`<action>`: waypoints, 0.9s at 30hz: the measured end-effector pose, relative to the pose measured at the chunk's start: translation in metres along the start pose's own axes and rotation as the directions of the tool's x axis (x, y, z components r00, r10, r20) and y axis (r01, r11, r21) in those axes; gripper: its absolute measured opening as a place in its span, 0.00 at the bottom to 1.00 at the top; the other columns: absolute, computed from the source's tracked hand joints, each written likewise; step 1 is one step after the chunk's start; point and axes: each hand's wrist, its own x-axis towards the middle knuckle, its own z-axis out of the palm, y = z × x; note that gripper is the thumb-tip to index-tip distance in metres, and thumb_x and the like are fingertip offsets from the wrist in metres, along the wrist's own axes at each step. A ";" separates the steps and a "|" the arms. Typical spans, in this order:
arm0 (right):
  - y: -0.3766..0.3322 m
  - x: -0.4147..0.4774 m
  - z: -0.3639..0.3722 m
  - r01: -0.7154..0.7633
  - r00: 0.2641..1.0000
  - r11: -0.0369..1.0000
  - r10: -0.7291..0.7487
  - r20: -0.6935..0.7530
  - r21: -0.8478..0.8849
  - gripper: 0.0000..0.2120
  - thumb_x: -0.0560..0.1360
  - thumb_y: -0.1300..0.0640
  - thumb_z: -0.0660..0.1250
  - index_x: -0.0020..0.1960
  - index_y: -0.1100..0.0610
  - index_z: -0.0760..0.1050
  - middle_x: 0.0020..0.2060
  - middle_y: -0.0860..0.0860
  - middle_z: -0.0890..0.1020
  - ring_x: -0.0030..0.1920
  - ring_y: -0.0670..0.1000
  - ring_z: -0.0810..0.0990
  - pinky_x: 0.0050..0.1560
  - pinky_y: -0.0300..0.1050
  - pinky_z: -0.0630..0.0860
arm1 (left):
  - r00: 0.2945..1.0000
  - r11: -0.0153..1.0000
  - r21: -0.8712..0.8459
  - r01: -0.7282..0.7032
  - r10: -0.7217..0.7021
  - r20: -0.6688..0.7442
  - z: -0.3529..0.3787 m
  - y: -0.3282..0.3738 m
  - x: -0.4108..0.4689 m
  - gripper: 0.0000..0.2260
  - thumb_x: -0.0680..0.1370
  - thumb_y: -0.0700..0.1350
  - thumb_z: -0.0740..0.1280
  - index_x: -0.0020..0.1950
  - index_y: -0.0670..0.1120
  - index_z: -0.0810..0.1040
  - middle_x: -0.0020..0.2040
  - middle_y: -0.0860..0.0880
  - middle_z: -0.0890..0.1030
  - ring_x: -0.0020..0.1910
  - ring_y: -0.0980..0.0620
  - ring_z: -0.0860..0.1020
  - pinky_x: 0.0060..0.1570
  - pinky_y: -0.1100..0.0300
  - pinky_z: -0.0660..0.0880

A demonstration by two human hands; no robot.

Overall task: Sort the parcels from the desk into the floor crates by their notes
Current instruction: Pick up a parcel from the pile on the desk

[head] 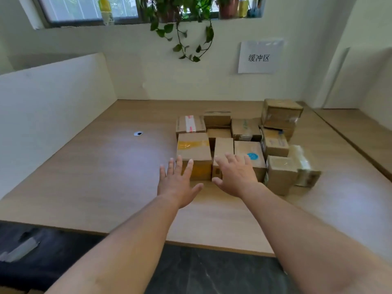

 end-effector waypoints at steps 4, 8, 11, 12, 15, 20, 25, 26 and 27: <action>0.030 0.011 0.004 -0.046 0.999 0.999 0.045 0.021 0.014 0.30 0.78 0.41 0.62 0.76 0.48 0.57 0.74 0.55 0.62 0.75 0.58 0.59 0.74 0.62 0.52 | 0.999 0.999 0.004 -0.052 0.052 -0.007 -0.001 0.023 0.028 0.35 0.79 0.66 0.49 0.79 0.53 0.38 0.79 0.43 0.37 0.77 0.42 0.37 0.73 0.42 0.38; 0.046 0.028 0.016 -0.078 0.996 0.997 0.077 0.046 0.026 0.31 0.78 0.41 0.61 0.76 0.47 0.55 0.75 0.54 0.61 0.75 0.57 0.58 0.74 0.62 0.53 | 0.997 0.997 0.021 -0.080 0.080 0.005 0.002 0.033 0.057 0.35 0.80 0.66 0.50 0.79 0.53 0.37 0.79 0.43 0.36 0.77 0.42 0.36 0.74 0.42 0.38; 0.056 0.042 0.023 -0.100 0.993 0.995 0.099 0.065 0.017 0.32 0.78 0.41 0.61 0.77 0.48 0.55 0.75 0.55 0.61 0.75 0.57 0.58 0.74 0.61 0.52 | 0.996 0.996 0.011 -0.093 0.093 0.006 0.006 0.036 0.080 0.36 0.79 0.66 0.50 0.79 0.52 0.37 0.79 0.43 0.36 0.77 0.42 0.36 0.75 0.42 0.38; 0.060 0.048 0.024 -0.109 0.992 0.994 0.108 0.066 0.013 0.32 0.78 0.41 0.61 0.77 0.48 0.54 0.75 0.55 0.61 0.75 0.57 0.58 0.74 0.61 0.51 | 0.995 0.995 0.005 -0.098 0.098 0.002 0.006 0.037 0.088 0.36 0.79 0.66 0.51 0.79 0.52 0.37 0.79 0.43 0.36 0.77 0.42 0.36 0.75 0.42 0.38; 0.072 0.073 0.022 -0.128 0.990 0.992 0.127 0.059 0.008 0.33 0.77 0.41 0.62 0.77 0.48 0.54 0.75 0.56 0.60 0.76 0.57 0.58 0.75 0.60 0.52 | 0.994 0.994 -0.017 -0.112 0.112 -0.013 0.002 0.038 0.117 0.36 0.80 0.66 0.51 0.79 0.52 0.38 0.79 0.44 0.37 0.77 0.42 0.37 0.75 0.43 0.38; 0.075 0.121 0.024 -0.128 0.989 0.986 0.119 0.084 0.109 0.35 0.78 0.44 0.64 0.78 0.52 0.51 0.76 0.55 0.59 0.76 0.56 0.56 0.74 0.54 0.59 | 0.997 0.996 -0.051 -0.076 0.075 -0.019 0.003 0.018 0.164 0.36 0.79 0.66 0.53 0.79 0.53 0.38 0.79 0.44 0.38 0.77 0.43 0.37 0.74 0.43 0.39; 0.059 0.167 0.044 -0.110 0.984 0.974 0.078 0.163 0.199 0.38 0.78 0.47 0.65 0.79 0.53 0.48 0.76 0.54 0.59 0.76 0.54 0.58 0.72 0.52 0.62 | 0.998 0.999 -0.052 0.016 -0.013 0.056 0.016 -0.016 0.203 0.36 0.79 0.65 0.53 0.79 0.53 0.38 0.79 0.43 0.37 0.78 0.42 0.39 0.75 0.44 0.42; 0.056 0.176 0.049 -0.114 0.980 0.969 0.074 0.184 0.218 0.38 0.77 0.47 0.66 0.79 0.52 0.47 0.76 0.54 0.59 0.76 0.54 0.58 0.72 0.52 0.62 | 0.997 0.998 -0.059 0.028 -0.023 0.072 0.019 -0.022 0.210 0.36 0.79 0.65 0.53 0.79 0.53 0.38 0.79 0.43 0.37 0.78 0.42 0.39 0.75 0.44 0.43; 0.052 0.185 0.055 -0.118 0.977 0.965 0.070 0.202 0.232 0.39 0.77 0.47 0.66 0.79 0.52 0.47 0.76 0.54 0.58 0.76 0.55 0.57 0.72 0.52 0.61 | 0.996 0.997 -0.071 0.038 -0.032 0.088 0.022 -0.028 0.216 0.37 0.79 0.65 0.53 0.79 0.53 0.37 0.79 0.43 0.37 0.78 0.42 0.39 0.75 0.44 0.44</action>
